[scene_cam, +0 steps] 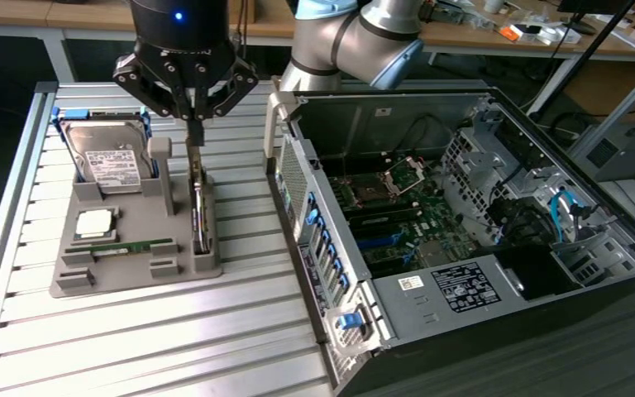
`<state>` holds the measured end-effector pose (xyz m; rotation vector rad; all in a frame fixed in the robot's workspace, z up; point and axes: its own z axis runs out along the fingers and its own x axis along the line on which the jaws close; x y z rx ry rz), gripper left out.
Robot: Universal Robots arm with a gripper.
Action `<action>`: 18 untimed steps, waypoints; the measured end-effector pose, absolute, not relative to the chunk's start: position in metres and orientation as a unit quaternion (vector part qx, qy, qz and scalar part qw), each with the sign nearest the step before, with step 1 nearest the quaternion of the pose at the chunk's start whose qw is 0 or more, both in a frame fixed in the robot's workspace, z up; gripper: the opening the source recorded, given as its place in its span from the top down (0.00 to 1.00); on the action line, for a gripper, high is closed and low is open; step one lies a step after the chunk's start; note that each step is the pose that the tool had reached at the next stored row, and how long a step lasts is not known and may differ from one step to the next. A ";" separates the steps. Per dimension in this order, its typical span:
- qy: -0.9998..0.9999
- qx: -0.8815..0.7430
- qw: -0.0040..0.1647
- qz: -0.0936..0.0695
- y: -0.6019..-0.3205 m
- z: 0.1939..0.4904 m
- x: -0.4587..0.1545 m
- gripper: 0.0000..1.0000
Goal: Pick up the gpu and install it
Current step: 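Reach for the gpu, then pick up the gpu and move the gpu toward the slot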
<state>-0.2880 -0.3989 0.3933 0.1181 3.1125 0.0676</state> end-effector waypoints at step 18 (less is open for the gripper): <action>0.999 0.038 0.013 0.022 -0.399 0.389 -0.289 0.52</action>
